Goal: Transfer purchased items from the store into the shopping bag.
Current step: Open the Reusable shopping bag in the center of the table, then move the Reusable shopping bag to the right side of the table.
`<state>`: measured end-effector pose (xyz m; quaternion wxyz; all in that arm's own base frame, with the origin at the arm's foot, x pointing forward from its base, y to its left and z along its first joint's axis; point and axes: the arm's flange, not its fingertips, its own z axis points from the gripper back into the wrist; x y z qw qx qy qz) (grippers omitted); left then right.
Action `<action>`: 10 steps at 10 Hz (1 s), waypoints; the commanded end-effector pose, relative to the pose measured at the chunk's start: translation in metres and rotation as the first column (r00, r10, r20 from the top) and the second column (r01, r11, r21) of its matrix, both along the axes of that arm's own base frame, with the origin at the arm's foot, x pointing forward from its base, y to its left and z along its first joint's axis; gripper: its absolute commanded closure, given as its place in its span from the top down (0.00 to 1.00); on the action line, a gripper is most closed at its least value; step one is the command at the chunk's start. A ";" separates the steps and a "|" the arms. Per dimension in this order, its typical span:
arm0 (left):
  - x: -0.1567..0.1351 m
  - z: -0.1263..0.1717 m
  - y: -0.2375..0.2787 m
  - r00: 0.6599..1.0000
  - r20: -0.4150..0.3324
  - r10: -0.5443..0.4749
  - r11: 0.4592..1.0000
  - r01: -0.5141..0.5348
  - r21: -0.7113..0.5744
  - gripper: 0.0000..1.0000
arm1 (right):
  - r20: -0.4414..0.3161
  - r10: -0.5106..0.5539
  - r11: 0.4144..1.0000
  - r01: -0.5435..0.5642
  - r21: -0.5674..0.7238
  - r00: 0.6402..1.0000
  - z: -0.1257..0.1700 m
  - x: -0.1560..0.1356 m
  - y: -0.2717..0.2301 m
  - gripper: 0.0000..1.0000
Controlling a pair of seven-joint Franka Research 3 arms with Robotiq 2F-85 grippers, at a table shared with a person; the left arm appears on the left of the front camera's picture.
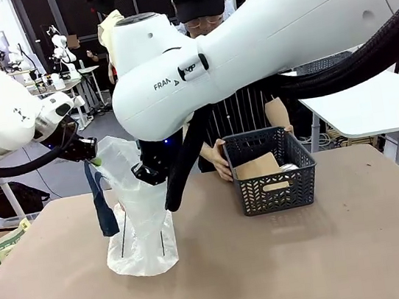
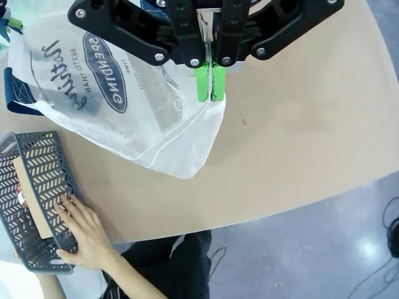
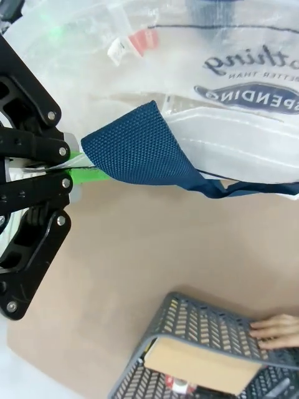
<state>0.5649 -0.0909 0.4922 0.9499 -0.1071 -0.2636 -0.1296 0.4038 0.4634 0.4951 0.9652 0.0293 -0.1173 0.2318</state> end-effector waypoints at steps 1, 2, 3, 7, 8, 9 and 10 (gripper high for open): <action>-0.004 -0.001 0.003 1.000 -0.005 0.017 1.000 -0.017 -0.013 0.00 | -0.009 -0.067 0.997 0.067 -0.042 0.998 -0.002 0.001 0.005 0.00; -0.004 -0.001 0.003 1.000 -0.005 0.017 1.000 -0.017 -0.013 0.00 | 0.000 0.000 1.000 0.000 0.000 1.000 0.000 0.000 0.000 0.00; -0.004 -0.001 0.003 1.000 -0.005 0.017 1.000 -0.017 -0.013 0.00 | 0.000 0.000 1.000 0.000 0.000 1.000 0.000 0.000 0.000 0.00; -0.004 -0.001 0.003 1.000 -0.005 0.017 1.000 -0.017 -0.013 0.00 | 0.000 0.000 1.000 0.000 0.000 1.000 0.000 0.000 0.000 0.00; -0.004 -0.001 0.003 1.000 -0.005 0.017 1.000 -0.017 -0.013 0.00 | 0.000 0.000 1.000 0.000 0.000 1.000 0.000 0.000 0.000 0.00; -0.004 -0.001 0.003 1.000 -0.005 0.017 1.000 -0.017 -0.013 0.00 | 0.000 0.000 1.000 0.000 0.000 1.000 0.000 0.000 0.000 0.00; -0.004 -0.001 0.003 1.000 -0.005 0.017 1.000 -0.017 -0.013 0.00 | 0.000 0.000 1.000 0.000 0.000 1.000 0.000 0.000 0.000 0.00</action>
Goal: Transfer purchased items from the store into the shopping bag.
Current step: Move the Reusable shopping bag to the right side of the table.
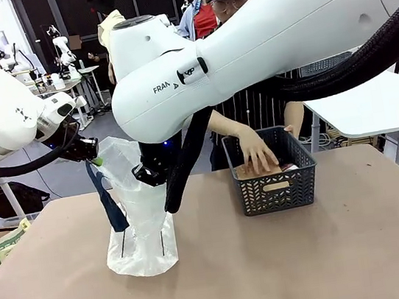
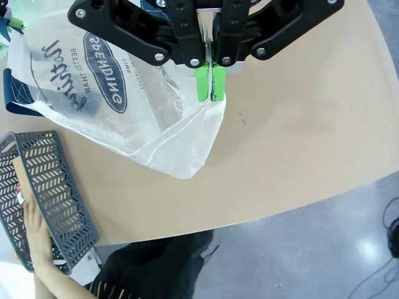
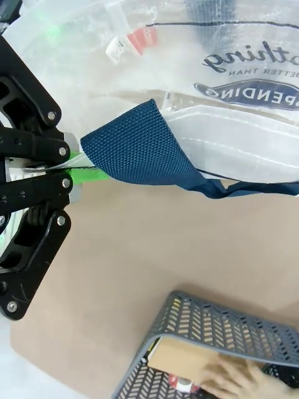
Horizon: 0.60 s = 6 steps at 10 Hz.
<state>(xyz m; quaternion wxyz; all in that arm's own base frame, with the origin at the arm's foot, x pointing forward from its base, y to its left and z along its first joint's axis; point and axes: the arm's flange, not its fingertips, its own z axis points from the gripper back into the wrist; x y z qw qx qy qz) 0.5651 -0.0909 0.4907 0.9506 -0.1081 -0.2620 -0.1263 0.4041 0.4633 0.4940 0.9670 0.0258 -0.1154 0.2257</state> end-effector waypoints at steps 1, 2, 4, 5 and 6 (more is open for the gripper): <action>-0.004 0.001 0.003 1.000 -0.001 0.012 1.000 -0.012 -0.010 0.00 | 0.003 0.013 1.000 -0.013 0.006 1.000 0.001 0.000 0.000 0.00; -0.004 0.001 0.003 1.000 -0.001 0.012 1.000 -0.012 -0.010 0.00 | 0.003 0.013 1.000 -0.013 0.006 1.000 0.001 0.000 0.000 0.00; -0.004 0.001 0.003 1.000 -0.001 0.012 1.000 -0.012 -0.010 0.00 | 0.003 0.013 1.000 -0.013 0.006 1.000 0.001 0.000 0.000 0.00; -0.004 0.001 0.003 1.000 -0.001 0.012 1.000 -0.012 -0.010 0.00 | 0.003 0.013 1.000 -0.013 0.006 1.000 0.001 0.000 0.000 0.00; -0.004 0.001 0.003 1.000 -0.001 0.012 1.000 -0.012 -0.010 0.00 | 0.003 0.013 1.000 -0.013 0.006 1.000 0.001 0.000 0.000 0.00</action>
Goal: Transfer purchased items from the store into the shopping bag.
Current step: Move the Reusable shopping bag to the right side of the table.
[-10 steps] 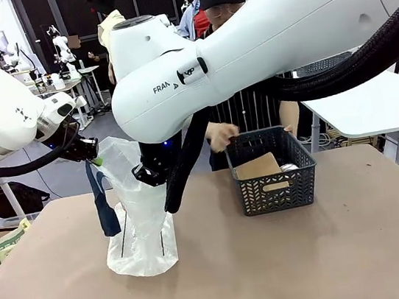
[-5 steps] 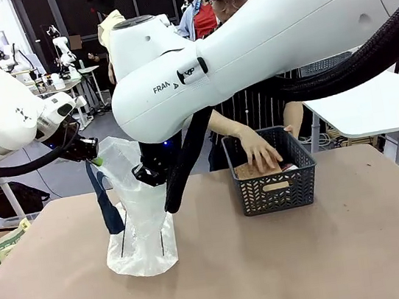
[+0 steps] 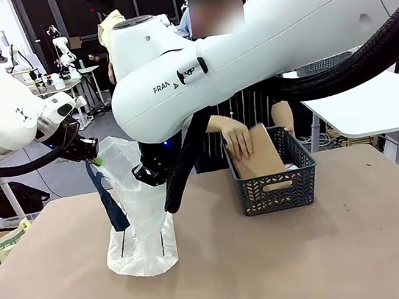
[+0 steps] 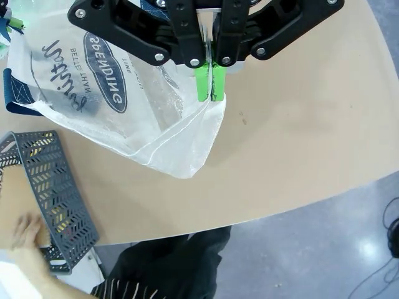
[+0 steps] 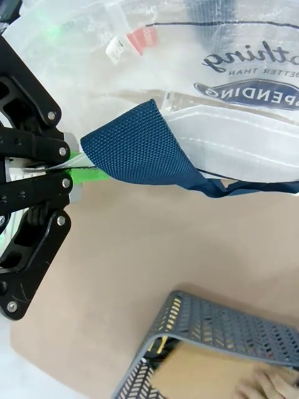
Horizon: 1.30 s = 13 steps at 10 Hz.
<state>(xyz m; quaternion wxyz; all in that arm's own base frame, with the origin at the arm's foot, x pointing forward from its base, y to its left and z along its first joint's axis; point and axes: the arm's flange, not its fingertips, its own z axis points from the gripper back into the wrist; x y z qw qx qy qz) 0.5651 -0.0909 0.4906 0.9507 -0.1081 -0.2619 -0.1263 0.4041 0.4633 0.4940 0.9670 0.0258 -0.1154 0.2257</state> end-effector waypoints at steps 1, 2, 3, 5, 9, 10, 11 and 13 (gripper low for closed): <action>-0.004 0.001 0.003 1.000 0.000 0.012 1.000 -0.012 -0.010 0.00 | 0.003 0.013 1.000 -0.013 0.006 1.000 0.001 0.000 0.000 0.00; -0.004 0.001 0.003 1.000 0.000 0.012 1.000 -0.012 -0.010 0.00 | 0.003 0.013 1.000 -0.013 0.006 1.000 0.001 0.000 0.000 0.00; -0.004 0.001 0.003 1.000 0.000 0.012 1.000 -0.012 -0.010 0.00 | 0.003 0.013 1.000 -0.013 0.006 1.000 0.001 0.000 0.000 0.00; -0.004 0.001 0.003 1.000 0.000 0.012 1.000 -0.012 -0.010 0.00 | 0.003 0.013 1.000 -0.013 0.006 1.000 0.001 0.000 0.000 0.00; -0.004 0.001 0.003 1.000 0.000 0.012 1.000 -0.012 -0.010 0.00 | 0.003 0.013 1.000 -0.013 0.006 1.000 0.001 0.000 0.000 0.00; -0.004 0.001 0.003 1.000 0.000 0.012 1.000 -0.012 -0.010 0.00 | 0.003 0.013 1.000 -0.013 0.006 1.000 0.001 0.000 0.000 0.00; -0.004 0.001 0.003 1.000 0.000 0.012 1.000 -0.012 -0.010 0.00 | 0.003 0.013 1.000 -0.013 0.006 1.000 0.001 0.000 0.000 0.00; -0.004 0.001 0.003 1.000 0.000 0.012 1.000 -0.012 -0.010 0.00 | 0.003 0.013 1.000 -0.013 0.006 1.000 0.001 0.000 0.000 0.00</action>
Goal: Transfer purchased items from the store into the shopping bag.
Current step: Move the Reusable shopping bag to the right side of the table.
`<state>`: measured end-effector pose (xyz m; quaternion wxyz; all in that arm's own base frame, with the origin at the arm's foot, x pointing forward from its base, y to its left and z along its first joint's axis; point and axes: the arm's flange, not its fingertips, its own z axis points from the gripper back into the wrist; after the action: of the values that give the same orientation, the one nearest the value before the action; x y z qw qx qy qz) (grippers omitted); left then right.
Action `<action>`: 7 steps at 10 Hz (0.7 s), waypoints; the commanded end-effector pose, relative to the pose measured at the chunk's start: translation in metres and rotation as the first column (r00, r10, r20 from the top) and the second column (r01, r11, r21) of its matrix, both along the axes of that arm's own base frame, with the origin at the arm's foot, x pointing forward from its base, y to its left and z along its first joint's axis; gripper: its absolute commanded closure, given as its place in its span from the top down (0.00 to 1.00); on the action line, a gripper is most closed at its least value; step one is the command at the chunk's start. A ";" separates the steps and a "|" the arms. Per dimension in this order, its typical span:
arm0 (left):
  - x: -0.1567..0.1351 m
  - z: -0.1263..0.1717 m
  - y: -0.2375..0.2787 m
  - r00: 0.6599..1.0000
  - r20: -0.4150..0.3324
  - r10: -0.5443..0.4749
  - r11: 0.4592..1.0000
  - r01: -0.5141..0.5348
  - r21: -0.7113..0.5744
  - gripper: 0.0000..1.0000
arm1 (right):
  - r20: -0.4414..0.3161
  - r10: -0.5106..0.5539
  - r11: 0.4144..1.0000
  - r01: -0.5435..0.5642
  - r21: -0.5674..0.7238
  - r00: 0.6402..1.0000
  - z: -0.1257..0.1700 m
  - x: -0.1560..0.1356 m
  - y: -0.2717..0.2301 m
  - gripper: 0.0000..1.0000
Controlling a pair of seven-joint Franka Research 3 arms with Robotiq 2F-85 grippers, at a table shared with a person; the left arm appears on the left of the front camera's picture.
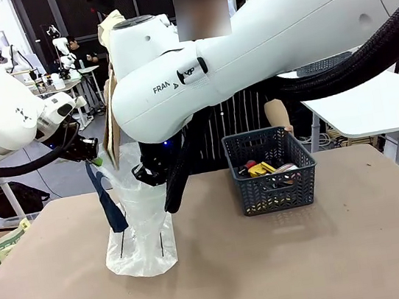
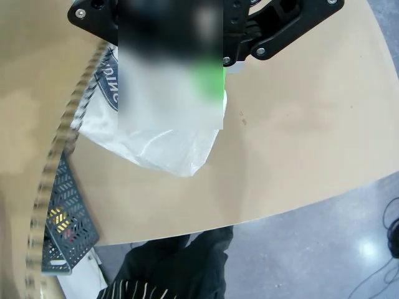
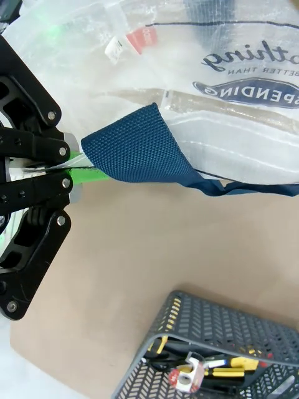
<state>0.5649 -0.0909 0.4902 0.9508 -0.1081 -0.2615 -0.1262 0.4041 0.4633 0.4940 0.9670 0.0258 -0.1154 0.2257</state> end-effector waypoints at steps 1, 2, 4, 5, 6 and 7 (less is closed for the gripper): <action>-0.004 0.001 0.003 1.000 0.000 0.012 1.000 -0.012 -0.010 0.00 | 0.003 0.013 1.000 -0.013 0.006 1.000 0.001 0.000 0.000 0.00; -0.004 0.001 0.003 1.000 0.000 0.012 1.000 -0.012 -0.010 0.00 | 0.003 0.013 1.000 -0.013 0.006 1.000 0.001 0.000 0.000 0.00; -0.004 0.001 0.003 1.000 0.000 0.012 1.000 -0.012 -0.010 0.00 | 0.003 0.013 1.000 -0.013 0.006 1.000 0.001 0.000 0.000 0.00; -0.004 0.001 0.003 1.000 0.000 0.012 1.000 -0.012 -0.010 0.00 | 0.003 0.013 1.000 -0.013 0.006 1.000 0.001 0.000 0.000 0.00; -0.004 0.001 0.003 1.000 0.000 0.012 1.000 -0.012 -0.010 0.00 | 0.003 0.013 1.000 -0.013 0.006 1.000 0.001 0.000 0.000 0.00; -0.004 0.001 0.003 1.000 0.000 0.012 1.000 -0.012 -0.010 0.00 | 0.003 0.013 1.000 -0.013 0.006 1.000 0.001 0.000 0.000 0.00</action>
<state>0.5647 -0.0908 0.4897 0.9510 -0.1081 -0.2610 -0.1261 0.4041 0.4634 0.4940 0.9670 0.0258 -0.1154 0.2257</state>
